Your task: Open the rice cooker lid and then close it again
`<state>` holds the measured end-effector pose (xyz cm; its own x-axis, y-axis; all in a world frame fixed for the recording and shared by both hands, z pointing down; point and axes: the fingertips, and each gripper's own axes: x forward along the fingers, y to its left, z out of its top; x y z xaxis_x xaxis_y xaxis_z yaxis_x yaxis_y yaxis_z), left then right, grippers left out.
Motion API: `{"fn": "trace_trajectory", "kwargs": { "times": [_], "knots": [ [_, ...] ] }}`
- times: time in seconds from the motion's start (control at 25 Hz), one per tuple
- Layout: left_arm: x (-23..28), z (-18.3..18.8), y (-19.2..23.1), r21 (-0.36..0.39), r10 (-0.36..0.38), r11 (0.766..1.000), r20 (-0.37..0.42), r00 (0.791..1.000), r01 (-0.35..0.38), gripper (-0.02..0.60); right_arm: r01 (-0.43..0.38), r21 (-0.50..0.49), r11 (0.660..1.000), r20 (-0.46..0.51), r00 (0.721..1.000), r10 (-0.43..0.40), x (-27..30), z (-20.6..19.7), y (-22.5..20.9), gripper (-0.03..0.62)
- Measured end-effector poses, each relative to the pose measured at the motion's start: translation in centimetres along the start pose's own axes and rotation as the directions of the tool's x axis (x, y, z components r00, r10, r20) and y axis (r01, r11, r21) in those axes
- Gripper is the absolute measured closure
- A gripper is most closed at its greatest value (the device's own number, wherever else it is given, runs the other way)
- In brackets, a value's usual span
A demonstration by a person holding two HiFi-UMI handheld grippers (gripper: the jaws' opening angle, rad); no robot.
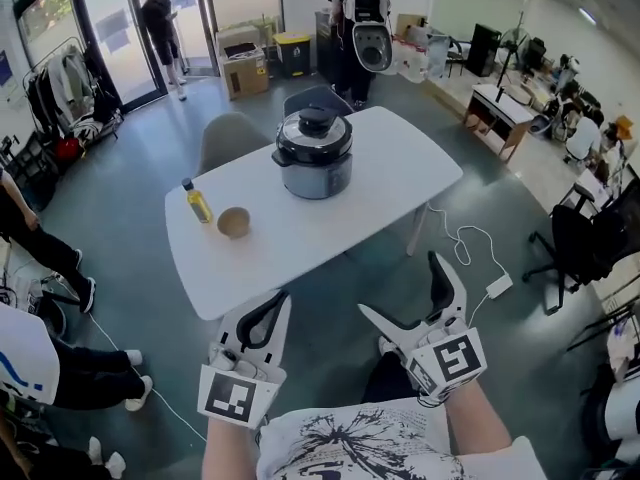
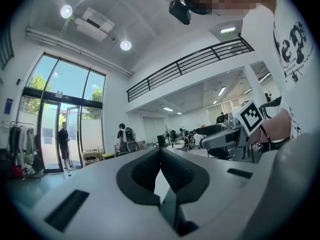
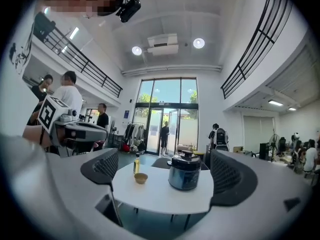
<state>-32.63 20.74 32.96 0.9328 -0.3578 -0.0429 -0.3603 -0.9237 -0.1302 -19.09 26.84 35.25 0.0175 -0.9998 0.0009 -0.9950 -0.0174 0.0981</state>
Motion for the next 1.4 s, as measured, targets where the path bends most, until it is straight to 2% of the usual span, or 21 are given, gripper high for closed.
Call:
{"fn": "trace_trajectory", "kwargs": {
  "times": [0.16, 0.32, 0.48, 0.64, 0.84, 1.04, 1.4],
  "knots": [
    [8.3, -1.6, 0.3, 0.007, 0.089, 0.996, -0.007, 0.996, -0.089, 0.568, -0.072, 0.003, 0.997, 0.021, 0.997, 0.072, 4.6, -1.8, -8.1, 0.017],
    [17.6, -1.9, 0.1, -0.001, 0.166, 0.986, -0.02, 0.986, -0.166, 0.568, -0.164, 0.009, 0.986, 0.004, 0.986, 0.164, 9.3, -2.7, -16.8, 0.017],
    [26.5, -1.9, 0.3, 0.0, 0.234, 0.972, -0.034, 0.972, -0.234, 0.568, -0.268, -0.003, 0.963, -0.016, 0.963, 0.268, 14.1, -3.3, -24.2, 0.017],
    [33.9, -2.9, 0.5, 0.017, 0.314, 0.949, -0.041, 0.949, -0.314, 0.568, -0.376, -0.021, 0.926, -0.031, 0.926, 0.375, 18.6, -4.6, -29.9, 0.019],
    [38.6, -3.7, 2.7, 0.008, 0.376, 0.926, -0.068, 0.924, -0.377, 0.568, -0.461, -0.007, 0.887, -0.062, 0.886, 0.46, 24.1, -5.9, -33.2, 0.019],
    [41.3, -4.3, 6.4, 0.019, 0.451, 0.892, -0.086, 0.888, -0.451, 0.568, -0.512, 0.013, 0.859, -0.094, 0.855, 0.511, 29.2, -7.1, -34.5, 0.02],
    [46.1, -7.3, 16.1, 0.006, 0.456, 0.889, -0.097, 0.885, -0.458, 0.568, -0.564, 0.052, 0.824, -0.19, 0.805, 0.562, 41.3, -8.9, -33.8, 0.062]
  ]
}}
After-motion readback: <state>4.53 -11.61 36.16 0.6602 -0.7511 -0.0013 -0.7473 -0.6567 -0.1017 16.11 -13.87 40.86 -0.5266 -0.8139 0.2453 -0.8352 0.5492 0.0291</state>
